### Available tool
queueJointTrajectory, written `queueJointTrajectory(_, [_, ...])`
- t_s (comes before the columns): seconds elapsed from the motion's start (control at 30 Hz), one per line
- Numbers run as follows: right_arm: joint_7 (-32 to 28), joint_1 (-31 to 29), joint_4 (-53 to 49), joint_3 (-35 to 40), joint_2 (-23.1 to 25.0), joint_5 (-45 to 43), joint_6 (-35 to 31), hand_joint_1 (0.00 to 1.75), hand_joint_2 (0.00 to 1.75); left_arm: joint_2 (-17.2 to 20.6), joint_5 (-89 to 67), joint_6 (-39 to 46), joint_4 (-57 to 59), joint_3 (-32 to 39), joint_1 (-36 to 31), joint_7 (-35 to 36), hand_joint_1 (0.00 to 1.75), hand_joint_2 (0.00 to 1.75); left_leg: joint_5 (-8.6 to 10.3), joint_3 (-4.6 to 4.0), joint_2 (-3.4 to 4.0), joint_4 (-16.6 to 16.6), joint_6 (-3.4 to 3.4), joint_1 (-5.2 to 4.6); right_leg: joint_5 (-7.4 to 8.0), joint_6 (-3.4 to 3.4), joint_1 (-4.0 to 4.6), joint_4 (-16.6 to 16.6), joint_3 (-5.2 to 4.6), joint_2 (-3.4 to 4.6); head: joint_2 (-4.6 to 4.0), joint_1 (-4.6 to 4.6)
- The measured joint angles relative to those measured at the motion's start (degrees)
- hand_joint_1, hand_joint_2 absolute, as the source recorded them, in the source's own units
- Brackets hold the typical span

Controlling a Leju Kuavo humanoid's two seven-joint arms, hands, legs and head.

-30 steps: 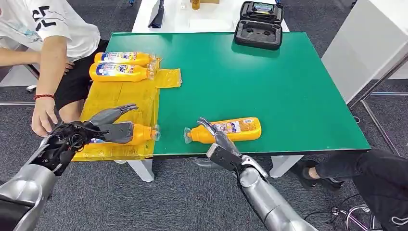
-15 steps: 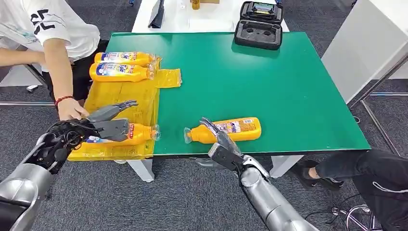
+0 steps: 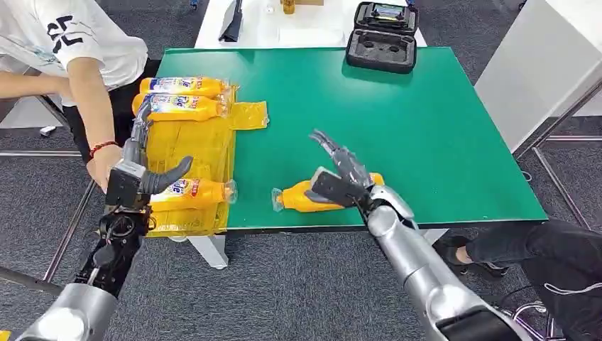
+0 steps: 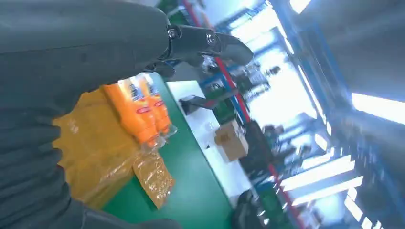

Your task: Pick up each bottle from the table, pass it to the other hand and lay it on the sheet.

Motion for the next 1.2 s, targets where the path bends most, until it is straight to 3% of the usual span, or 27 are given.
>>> queueJointTrajectory(0.3, [8.4,-8.6,5.4,3.5,-5.7,1.7,7.4,0.00,1.75,-1.5,2.6,1.1,-1.5,1.9,2.6,0.0,0.00,1.75,0.00,-0.02,-0.01,0.0,0.01,0.00,0.01,0.02,0.01,0.0,0.01,-0.01,0.00,-0.04])
queueJointTrajectory(0.7, [8.5,-10.3,9.5,8.7,-11.0,-2.5,20.1,0.00,1.75,-2.0,3.1,2.9,0.2,1.9,2.4,0.2,0.00,1.75,0.00,-0.01,-0.02,0.0,0.01,0.01,0.01,0.02,0.01,0.0,0.01,-0.01,0.00,-0.02])
queueJointTrajectory(1.2, [10.2,-12.0,13.5,15.3,-10.2,-0.9,17.3,0.00,1.75,-2.3,3.4,4.0,1.5,1.1,2.4,0.3,0.00,1.75,0.00,-0.02,-0.01,0.0,0.01,0.01,0.01,0.02,0.02,0.0,0.01,-0.01,0.00,-0.02])
